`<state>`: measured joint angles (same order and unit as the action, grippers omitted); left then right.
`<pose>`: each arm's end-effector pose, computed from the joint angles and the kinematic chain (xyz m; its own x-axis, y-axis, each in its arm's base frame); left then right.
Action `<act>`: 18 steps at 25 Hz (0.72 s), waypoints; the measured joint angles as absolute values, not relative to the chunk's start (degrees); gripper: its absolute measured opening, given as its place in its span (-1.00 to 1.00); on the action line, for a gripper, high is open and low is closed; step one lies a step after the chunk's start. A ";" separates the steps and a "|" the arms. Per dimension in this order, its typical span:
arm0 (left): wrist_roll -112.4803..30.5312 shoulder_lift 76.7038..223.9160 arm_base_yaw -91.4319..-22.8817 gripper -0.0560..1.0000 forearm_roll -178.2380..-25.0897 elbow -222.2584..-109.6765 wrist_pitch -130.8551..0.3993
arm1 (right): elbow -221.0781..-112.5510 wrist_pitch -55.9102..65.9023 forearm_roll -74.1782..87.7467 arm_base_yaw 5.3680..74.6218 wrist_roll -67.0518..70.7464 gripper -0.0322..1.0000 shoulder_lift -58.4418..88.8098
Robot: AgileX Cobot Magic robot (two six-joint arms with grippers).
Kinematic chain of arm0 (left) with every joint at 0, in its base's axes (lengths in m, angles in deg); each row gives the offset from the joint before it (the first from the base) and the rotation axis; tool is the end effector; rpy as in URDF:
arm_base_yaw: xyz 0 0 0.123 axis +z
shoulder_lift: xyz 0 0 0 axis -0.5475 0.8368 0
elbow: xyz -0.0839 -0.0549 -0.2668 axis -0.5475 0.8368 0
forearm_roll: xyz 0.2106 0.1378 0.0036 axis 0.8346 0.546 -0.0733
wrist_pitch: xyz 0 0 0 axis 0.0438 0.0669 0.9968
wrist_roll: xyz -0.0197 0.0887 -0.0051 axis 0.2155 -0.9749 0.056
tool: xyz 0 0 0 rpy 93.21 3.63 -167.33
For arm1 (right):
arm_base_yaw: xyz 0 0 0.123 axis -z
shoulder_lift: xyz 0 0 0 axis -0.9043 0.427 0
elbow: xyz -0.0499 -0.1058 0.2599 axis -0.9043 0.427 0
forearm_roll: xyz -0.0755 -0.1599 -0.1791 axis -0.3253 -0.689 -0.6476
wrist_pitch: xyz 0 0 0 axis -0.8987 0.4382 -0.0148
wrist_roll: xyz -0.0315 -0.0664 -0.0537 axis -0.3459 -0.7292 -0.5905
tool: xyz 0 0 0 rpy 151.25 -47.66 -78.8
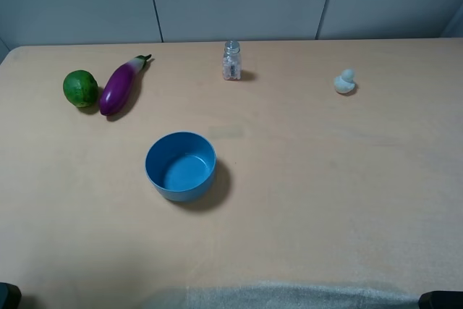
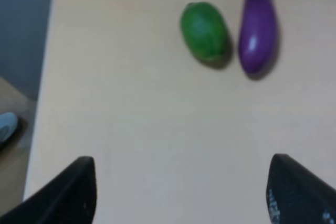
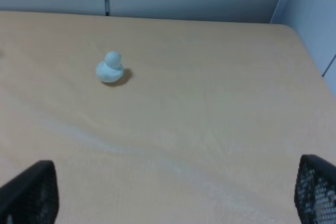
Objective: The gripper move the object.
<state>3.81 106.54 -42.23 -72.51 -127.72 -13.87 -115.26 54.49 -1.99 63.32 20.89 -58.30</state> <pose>0.0790 0.0079 0.3356 -0.5969 0.0666 -0.7996 -0.0384 0.9930 0.1113 -0.0041 -0.0013 0.2800 -0.4162 -0.0848 -0.9053 -0.0439 0.9964 -0.0732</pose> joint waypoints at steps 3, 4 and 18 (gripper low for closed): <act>3.81 100.34 -38.63 0.50 -72.51 -123.79 -13.82 | -115.26 54.49 -1.99 63.32 20.89 0.38 -58.30; 3.81 98.19 -37.73 0.50 -72.51 -122.57 -13.82 | -115.26 54.49 -1.99 63.32 20.89 0.38 -58.30; 2.34 82.49 -34.79 0.50 -75.84 -114.83 -9.10 | -115.26 54.49 -1.99 63.32 20.89 0.38 -58.30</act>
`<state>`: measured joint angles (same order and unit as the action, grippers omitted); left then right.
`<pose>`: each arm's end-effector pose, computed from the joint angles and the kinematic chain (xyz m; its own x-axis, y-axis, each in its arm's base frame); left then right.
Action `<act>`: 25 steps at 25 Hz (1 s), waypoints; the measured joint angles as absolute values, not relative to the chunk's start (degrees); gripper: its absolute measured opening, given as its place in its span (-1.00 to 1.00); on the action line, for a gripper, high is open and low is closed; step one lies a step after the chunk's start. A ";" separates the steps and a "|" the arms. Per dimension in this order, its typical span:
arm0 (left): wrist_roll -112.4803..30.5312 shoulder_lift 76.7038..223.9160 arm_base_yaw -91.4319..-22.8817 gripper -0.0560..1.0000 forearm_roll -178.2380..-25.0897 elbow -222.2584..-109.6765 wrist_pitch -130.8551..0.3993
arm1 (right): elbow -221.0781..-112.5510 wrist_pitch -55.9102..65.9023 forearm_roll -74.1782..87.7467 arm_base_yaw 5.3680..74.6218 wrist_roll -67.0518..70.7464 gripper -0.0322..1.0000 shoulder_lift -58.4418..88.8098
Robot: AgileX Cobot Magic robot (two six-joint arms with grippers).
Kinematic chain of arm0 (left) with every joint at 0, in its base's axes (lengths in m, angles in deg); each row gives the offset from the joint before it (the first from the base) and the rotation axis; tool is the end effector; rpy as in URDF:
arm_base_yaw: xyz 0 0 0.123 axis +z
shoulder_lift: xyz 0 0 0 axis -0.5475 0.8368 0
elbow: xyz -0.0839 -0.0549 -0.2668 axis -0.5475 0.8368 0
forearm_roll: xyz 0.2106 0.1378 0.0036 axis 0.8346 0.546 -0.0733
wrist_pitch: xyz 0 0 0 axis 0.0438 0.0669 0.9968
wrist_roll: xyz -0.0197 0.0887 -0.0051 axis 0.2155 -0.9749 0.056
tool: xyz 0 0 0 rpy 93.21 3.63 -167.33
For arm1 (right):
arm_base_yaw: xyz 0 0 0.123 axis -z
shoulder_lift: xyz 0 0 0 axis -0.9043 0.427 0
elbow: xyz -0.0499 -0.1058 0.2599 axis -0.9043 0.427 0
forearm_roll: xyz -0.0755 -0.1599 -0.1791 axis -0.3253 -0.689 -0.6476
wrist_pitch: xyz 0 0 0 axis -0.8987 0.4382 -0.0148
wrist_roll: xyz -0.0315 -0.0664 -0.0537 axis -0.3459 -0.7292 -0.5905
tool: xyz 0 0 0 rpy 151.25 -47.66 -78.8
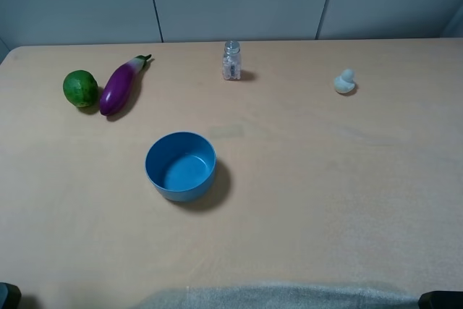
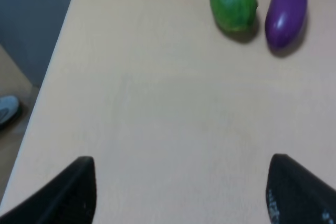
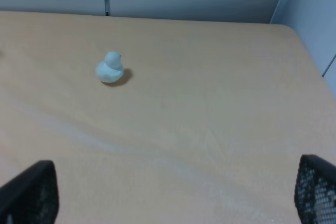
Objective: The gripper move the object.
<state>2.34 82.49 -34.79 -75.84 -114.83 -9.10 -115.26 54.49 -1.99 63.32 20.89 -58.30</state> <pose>0.0099 0.0166 0.2787 -0.5117 -0.0375 -0.8584 -0.1578 0.9862 0.0509 -0.0041 -0.0013 0.2800 -0.4162 -0.0848 -0.9053 -0.0439 0.9964 -0.0732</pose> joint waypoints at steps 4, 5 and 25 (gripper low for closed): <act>2.23 79.87 -34.52 0.50 -75.84 -114.55 -8.76 | -115.26 54.49 -1.99 63.32 20.89 0.38 -58.30; 2.23 78.74 -34.52 0.50 -75.98 -114.55 -8.76 | -115.26 54.49 -1.99 63.32 20.89 0.38 -58.30; -3.95 76.74 -34.52 0.50 -82.80 -114.53 -8.76 | -115.26 54.49 -1.99 63.32 20.89 0.38 -58.30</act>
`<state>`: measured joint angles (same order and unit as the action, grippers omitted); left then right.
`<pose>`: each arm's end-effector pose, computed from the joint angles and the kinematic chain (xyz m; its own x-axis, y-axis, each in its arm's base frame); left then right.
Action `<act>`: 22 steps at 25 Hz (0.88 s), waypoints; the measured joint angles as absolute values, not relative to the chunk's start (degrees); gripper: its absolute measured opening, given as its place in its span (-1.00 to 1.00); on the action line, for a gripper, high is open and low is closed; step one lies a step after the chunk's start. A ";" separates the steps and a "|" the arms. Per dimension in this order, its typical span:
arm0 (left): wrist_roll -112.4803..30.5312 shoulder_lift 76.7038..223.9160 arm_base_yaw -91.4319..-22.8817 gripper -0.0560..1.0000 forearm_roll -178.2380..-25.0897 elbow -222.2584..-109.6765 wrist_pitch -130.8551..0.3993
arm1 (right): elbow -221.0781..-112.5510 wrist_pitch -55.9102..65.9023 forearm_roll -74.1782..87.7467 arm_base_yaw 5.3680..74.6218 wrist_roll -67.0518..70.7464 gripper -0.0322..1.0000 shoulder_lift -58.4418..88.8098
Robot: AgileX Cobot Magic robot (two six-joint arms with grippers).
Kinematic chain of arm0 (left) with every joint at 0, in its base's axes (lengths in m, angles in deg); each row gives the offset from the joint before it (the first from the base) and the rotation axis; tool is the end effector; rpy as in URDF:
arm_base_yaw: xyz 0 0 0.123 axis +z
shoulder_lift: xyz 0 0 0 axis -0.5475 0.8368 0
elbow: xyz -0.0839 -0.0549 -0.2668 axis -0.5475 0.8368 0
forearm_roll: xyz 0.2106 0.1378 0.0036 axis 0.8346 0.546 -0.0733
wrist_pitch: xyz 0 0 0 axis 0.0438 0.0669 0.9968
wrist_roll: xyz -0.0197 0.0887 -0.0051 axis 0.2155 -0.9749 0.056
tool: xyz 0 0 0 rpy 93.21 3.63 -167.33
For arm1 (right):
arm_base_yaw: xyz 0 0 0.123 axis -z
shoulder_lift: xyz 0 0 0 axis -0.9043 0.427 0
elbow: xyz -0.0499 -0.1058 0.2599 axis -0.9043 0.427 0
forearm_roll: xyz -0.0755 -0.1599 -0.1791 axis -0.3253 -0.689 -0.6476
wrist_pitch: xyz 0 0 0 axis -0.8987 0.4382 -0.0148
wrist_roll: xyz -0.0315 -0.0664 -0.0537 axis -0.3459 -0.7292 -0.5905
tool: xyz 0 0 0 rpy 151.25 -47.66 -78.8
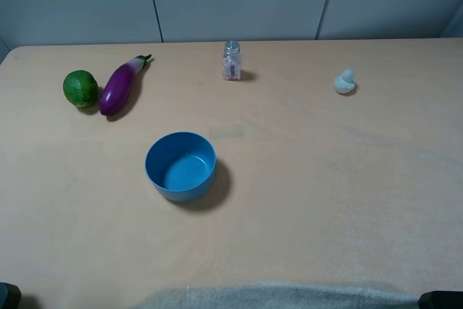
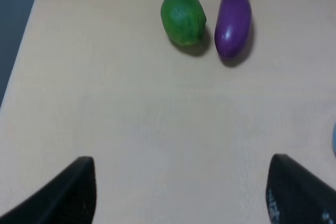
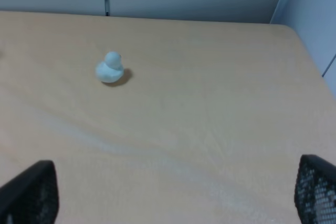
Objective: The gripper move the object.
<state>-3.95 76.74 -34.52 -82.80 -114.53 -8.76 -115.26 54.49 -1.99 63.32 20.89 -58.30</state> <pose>-0.0048 0.0075 0.2757 -0.4483 0.0051 -0.8939 -0.0520 0.9981 0.0318 -0.0041 -0.0013 0.2800 -0.4162 -0.0848 -0.9053 -0.0439 0.9964 -0.0732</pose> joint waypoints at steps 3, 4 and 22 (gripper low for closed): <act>-3.95 76.74 -34.52 0.50 -82.80 -114.53 -8.76 | -115.26 54.49 -1.99 63.32 20.89 0.38 -58.30; -3.95 76.74 -34.52 0.50 -82.80 -114.53 -8.76 | -115.26 54.49 -1.99 63.32 20.89 0.38 -58.30; -4.08 76.74 -34.52 0.50 -82.80 -114.53 -8.76 | -115.26 54.49 -1.99 63.32 20.89 0.38 -58.30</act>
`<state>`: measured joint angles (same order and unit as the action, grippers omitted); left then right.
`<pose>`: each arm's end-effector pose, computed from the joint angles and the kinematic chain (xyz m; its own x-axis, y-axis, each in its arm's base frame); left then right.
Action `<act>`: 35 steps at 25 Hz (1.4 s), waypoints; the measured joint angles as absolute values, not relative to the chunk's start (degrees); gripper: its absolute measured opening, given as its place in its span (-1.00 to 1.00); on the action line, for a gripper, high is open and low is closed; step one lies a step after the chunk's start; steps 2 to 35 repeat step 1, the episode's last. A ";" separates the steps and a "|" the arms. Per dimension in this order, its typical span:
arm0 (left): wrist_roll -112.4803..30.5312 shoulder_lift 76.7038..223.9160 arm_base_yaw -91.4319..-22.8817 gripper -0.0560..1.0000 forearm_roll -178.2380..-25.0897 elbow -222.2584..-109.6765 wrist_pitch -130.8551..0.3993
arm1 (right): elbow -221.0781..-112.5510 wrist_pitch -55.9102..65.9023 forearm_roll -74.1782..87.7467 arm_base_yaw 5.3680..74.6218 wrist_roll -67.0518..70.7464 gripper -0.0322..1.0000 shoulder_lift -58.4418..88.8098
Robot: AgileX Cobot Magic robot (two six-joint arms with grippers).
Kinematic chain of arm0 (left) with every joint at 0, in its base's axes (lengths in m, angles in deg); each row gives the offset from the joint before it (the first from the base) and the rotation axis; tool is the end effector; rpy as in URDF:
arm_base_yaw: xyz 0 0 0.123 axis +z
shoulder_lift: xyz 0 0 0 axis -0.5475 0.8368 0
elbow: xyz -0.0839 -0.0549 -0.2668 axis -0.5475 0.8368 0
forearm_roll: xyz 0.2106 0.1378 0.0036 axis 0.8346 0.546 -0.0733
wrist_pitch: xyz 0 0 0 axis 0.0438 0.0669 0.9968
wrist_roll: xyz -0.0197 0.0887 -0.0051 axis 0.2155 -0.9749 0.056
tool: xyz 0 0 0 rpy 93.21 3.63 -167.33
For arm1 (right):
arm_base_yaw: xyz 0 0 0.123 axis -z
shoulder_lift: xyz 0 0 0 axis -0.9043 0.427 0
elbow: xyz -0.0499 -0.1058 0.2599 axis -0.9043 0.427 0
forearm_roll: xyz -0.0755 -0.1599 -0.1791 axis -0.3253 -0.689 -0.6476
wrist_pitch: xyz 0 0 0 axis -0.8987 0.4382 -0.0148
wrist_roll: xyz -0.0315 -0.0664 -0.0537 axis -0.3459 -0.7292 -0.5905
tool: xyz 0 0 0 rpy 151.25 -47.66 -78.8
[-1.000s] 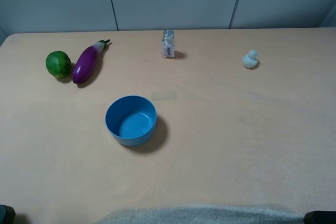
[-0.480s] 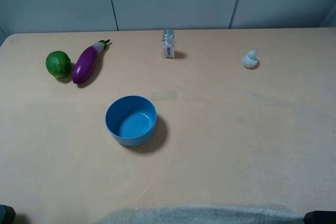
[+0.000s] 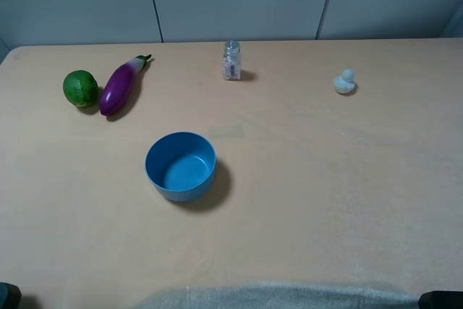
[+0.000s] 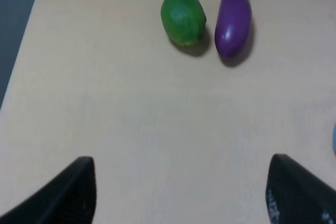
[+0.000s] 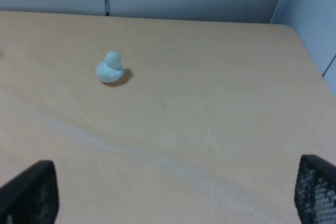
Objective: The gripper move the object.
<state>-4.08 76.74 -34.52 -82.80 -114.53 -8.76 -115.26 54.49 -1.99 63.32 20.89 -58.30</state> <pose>-0.0048 0.0075 0.2757 -0.4484 0.0074 -0.8938 -0.0510 0.9981 0.0338 -0.0041 -0.0013 0.2800 -0.4162 -0.0848 -0.9053 -0.0439 0.9964 -0.0732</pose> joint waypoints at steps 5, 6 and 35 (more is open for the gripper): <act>-4.08 76.74 -34.52 0.50 -82.80 -114.53 -8.76 | -115.26 54.49 -1.99 63.32 20.89 0.38 -58.30; -4.08 76.74 -34.52 0.50 -82.80 -114.53 -8.76 | -115.26 54.49 -1.99 63.32 20.89 0.38 -58.30; -4.08 76.74 -34.52 0.50 -82.80 -114.53 -8.76 | -115.26 54.49 -1.99 63.32 20.89 0.38 -58.30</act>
